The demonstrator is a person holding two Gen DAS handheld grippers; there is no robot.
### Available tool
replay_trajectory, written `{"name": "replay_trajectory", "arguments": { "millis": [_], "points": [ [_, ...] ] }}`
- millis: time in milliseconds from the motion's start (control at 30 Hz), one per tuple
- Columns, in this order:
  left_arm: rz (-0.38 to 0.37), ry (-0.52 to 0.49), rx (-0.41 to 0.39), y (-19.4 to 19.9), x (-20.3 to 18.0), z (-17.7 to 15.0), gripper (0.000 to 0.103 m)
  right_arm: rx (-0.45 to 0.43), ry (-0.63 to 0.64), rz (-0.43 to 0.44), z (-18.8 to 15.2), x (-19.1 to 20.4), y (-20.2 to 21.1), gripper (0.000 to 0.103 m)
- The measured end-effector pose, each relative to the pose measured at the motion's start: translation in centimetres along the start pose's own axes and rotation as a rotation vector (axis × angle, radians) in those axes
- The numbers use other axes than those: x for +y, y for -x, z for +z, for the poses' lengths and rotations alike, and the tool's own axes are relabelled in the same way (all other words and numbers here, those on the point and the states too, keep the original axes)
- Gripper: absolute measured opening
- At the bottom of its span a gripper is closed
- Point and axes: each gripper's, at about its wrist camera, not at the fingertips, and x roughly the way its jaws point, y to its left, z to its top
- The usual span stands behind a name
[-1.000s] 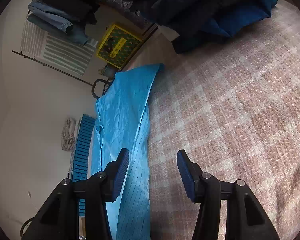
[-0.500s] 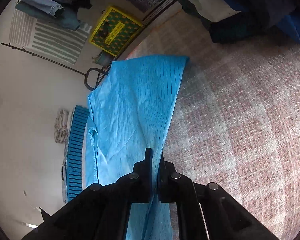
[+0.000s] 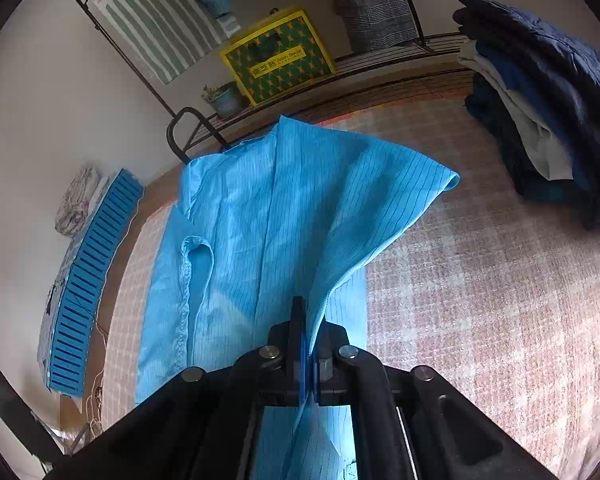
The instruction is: Fold large clothes
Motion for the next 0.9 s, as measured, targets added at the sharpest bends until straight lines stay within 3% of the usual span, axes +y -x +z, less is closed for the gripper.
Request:
{"name": "replay_trajectory", "arguments": {
  "millis": [333, 533, 700, 767, 800, 867, 900],
  "points": [
    [0.081, 0.148, 0.001, 4.2, 8.9, -2.7, 0.000, 0.130, 0.311, -0.100, -4.0, 12.2, -8.2, 0.000],
    [0.124, 0.197, 0.008, 4.6, 12.1, -3.4, 0.000, 0.208, 0.446, -0.177, -6.7, 15.3, -13.2, 0.000],
    [0.138, 0.188, 0.000, 5.1, 12.5, -3.5, 0.000, 0.229, 0.507, -0.221, -7.5, 16.2, -14.6, 0.002],
    [0.144, 0.175, 0.005, 5.2, 12.2, -3.8, 0.000, 0.236, 0.527, -0.212, -7.6, 16.4, -14.2, 0.009],
    [0.142, 0.172, 0.010, 5.2, 12.2, -3.9, 0.000, 0.243, 0.509, -0.188, -7.6, 16.2, -13.9, 0.019],
    [0.149, 0.161, 0.017, 5.2, 12.1, -3.8, 0.000, 0.276, 0.466, -0.094, -7.4, 15.4, -13.1, 0.028],
    [0.158, 0.154, 0.014, 5.3, 12.0, -3.8, 0.000, 0.292, 0.459, -0.046, -7.3, 15.5, -12.7, 0.028]
  ]
}}
